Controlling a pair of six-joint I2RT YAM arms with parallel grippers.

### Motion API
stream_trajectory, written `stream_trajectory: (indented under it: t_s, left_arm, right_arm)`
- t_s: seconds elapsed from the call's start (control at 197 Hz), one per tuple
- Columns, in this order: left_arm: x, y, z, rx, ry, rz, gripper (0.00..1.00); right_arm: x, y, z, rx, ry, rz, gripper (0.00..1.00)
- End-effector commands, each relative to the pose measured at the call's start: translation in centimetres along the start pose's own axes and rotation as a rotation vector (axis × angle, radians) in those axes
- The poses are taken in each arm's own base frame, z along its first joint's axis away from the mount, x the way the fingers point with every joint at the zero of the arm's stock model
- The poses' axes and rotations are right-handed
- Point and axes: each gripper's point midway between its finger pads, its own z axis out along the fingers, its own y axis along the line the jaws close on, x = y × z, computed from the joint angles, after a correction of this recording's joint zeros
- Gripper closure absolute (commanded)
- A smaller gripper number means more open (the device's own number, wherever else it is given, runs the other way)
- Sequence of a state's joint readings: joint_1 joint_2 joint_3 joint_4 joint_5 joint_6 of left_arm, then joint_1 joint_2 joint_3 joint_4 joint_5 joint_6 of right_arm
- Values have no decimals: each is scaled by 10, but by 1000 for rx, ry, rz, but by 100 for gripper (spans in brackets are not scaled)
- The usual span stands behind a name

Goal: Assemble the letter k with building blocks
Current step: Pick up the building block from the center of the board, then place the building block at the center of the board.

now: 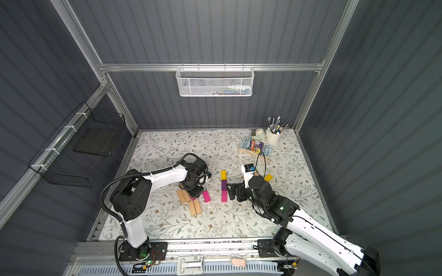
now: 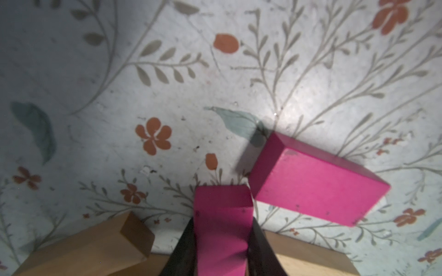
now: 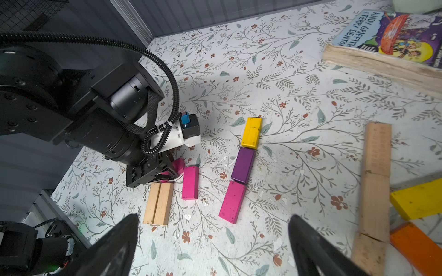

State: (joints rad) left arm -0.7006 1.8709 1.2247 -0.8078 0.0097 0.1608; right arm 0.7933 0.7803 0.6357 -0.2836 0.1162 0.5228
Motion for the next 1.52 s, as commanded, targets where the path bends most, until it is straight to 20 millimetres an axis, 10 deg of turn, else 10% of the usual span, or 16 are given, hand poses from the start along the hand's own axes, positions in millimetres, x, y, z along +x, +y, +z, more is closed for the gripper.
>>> stream_trajectory:
  t_s: [0.0, 0.162, 0.446, 0.822, 1.517]
  left_arm:
    - [-6, 3, -5, -11, -22, 7, 77]
    - [-21, 2, -34, -13, -109, -7, 82]
    - [-116, -48, -98, 92, -449, -12, 84]
    - [-198, -71, -52, 4, -413, -8, 81]
    - [-224, -84, 4, -21, -371, 7, 62]
  right_arm:
    - [-11, 2, -4, 5, -32, -3, 3]
    - [-18, -6, -10, 41, -70, 20, 3]
    - [-30, -50, -43, 249, -202, 136, 3]
    - [-14, -71, -58, 307, -217, 223, 4]
    - [-1, -79, -55, 347, -170, 242, 4]
